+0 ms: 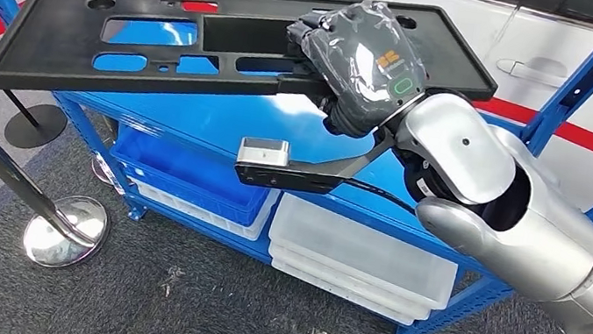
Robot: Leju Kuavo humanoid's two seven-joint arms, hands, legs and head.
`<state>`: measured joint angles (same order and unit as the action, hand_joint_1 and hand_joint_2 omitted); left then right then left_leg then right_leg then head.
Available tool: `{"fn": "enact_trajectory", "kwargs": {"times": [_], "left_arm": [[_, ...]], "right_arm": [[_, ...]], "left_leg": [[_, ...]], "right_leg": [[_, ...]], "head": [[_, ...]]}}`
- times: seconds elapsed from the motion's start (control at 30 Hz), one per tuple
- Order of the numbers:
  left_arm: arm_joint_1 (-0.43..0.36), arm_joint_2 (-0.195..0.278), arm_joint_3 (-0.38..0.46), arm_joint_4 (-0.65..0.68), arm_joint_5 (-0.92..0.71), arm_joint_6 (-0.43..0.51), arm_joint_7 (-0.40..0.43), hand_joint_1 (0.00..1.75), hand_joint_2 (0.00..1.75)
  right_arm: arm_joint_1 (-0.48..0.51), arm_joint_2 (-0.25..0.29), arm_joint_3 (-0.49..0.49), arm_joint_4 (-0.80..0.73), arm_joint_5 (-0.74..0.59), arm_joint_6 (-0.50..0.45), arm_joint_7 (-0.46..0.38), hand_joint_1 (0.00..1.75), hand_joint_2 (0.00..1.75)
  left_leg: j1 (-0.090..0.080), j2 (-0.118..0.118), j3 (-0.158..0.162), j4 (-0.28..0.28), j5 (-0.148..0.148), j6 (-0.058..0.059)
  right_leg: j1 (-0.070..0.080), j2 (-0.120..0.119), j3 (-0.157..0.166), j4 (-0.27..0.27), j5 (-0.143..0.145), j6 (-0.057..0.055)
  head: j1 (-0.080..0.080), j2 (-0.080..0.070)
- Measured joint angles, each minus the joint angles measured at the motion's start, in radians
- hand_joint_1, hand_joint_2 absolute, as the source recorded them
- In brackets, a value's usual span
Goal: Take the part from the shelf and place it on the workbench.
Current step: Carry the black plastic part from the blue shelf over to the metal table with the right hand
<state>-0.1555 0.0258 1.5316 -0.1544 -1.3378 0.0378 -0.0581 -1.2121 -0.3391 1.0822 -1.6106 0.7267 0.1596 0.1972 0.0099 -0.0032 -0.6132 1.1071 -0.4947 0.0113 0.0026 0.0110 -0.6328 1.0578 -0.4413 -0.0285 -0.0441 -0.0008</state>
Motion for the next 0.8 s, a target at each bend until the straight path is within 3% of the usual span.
{"fn": "enact_trajectory", "kwargs": {"times": [0.07,0.17,0.23,0.3,0.33,0.37,0.4,0.47,0.53,0.57,0.67,0.73,0.8], "left_arm": [[-0.001,0.003,0.0,0.0,0.0,0.0,0.0,0.0,1.75],[-0.001,0.005,0.0,0.0,-0.001,0.0,0.001,0.0,1.75],[-0.002,0.005,0.0,0.0,-0.001,-0.002,0.001,0.0,1.75],[-0.002,0.004,0.0,0.0,-0.002,-0.003,0.001,0.0,1.75],[-0.002,0.004,0.0,0.001,-0.002,-0.003,0.001,0.0,1.75],[-0.002,0.003,0.0,0.001,-0.002,-0.003,0.001,0.0,1.75],[-0.002,0.003,0.0,0.001,-0.002,-0.003,0.001,0.0,1.75],[-0.002,0.003,0.0,0.001,-0.002,-0.003,0.001,0.0,1.75],[-0.002,0.003,0.0,0.001,-0.002,-0.003,0.002,0.0,1.75],[-0.002,0.003,0.0,0.001,-0.002,-0.003,0.002,0.0,1.75],[0.0,0.002,0.0,0.001,-0.003,-0.003,0.003,0.0,1.75],[0.001,0.002,0.0,0.001,-0.003,-0.003,0.004,0.0,1.75],[0.0,0.002,0.0,0.001,-0.003,-0.003,0.004,0.0,1.75]], "right_arm": [[-0.002,0.0,0.0,0.0,0.0,0.0,0.0,1.75,1.75],[-0.002,0.0,0.0,0.002,0.002,0.0,0.0,1.75,1.75],[-0.003,0.0,0.0,0.004,0.003,0.0,0.0,1.75,1.75],[-0.002,0.0,0.0,0.006,0.004,0.0,0.0,1.75,1.75],[-0.001,0.0,0.001,0.006,0.004,0.0,-0.001,1.75,1.75],[0.001,0.0,0.002,0.007,0.004,0.0,-0.002,1.75,1.75],[0.003,0.0,0.003,0.008,0.004,0.0,-0.004,1.75,1.75],[0.002,0.0,0.004,0.009,0.005,0.0,-0.006,1.75,1.75],[0.001,0.0,0.004,0.01,0.006,0.0,-0.008,1.75,1.75],[0.0,0.0,0.004,0.01,0.006,0.0,-0.008,1.75,1.75],[0.0,0.0,0.004,0.011,0.006,0.0,-0.009,1.75,1.75],[-0.001,0.001,0.004,0.012,0.007,0.0,-0.009,1.75,1.75],[-0.001,0.002,0.004,0.012,0.007,0.0,-0.009,1.75,1.75]], "left_leg": [[-0.012,-0.001,0.037,-0.068,0.012,0.013],[-0.014,0.0,0.04,-0.094,0.032,0.016],[-0.008,0.005,0.038,-0.113,0.051,0.021],[-0.006,0.008,0.025,-0.115,0.062,0.024],[-0.005,0.01,0.016,-0.112,0.067,0.024],[-0.004,0.01,0.006,-0.108,0.07,0.023],[-0.002,0.01,-0.004,-0.103,0.074,0.021],[0.003,0.01,-0.023,-0.088,0.079,0.015],[0.005,0.009,-0.041,-0.074,0.084,0.005],[0.005,0.008,-0.046,-0.07,0.088,-0.002],[0.007,0.005,-0.054,-0.072,0.101,-0.024],[0.01,0.003,-0.071,-0.039,0.059,-0.034],[0.012,0.003,-0.101,0.063,-0.029,-0.042]], "right_leg": [[-0.001,-0.001,-0.002,-0.002,0.006,0.006],[-0.005,-0.002,-0.006,-0.006,0.012,0.024],[-0.005,-0.003,-0.022,0.033,-0.032,0.034],[-0.008,-0.004,-0.058,0.142,-0.112,0.043],[-0.011,-0.004,-0.074,0.199,-0.143,0.047],[-0.014,-0.005,-0.078,0.232,-0.154,0.051],[-0.017,-0.005,-0.066,0.231,-0.147,0.054],[-0.023,-0.007,0.006,0.131,-0.101,0.059],[-0.02,-0.006,0.066,0.027,-0.073,0.054],[-0.017,-0.005,0.075,0.004,-0.069,0.049],[-0.013,-0.004,0.064,-0.006,-0.051,0.025],[-0.017,-0.006,0.053,-0.016,-0.032,0.004],[-0.019,-0.007,0.036,-0.019,-0.014,-0.007]], "head": [[0.001,0.0],[0.001,0.0],[0.002,0.0],[0.004,0.0],[0.003,0.0],[0.004,0.0],[0.004,0.0],[0.004,0.0],[0.003,0.0],[0.003,0.0],[0.002,0.0],[-0.001,0.0],[-0.004,0.0]]}}
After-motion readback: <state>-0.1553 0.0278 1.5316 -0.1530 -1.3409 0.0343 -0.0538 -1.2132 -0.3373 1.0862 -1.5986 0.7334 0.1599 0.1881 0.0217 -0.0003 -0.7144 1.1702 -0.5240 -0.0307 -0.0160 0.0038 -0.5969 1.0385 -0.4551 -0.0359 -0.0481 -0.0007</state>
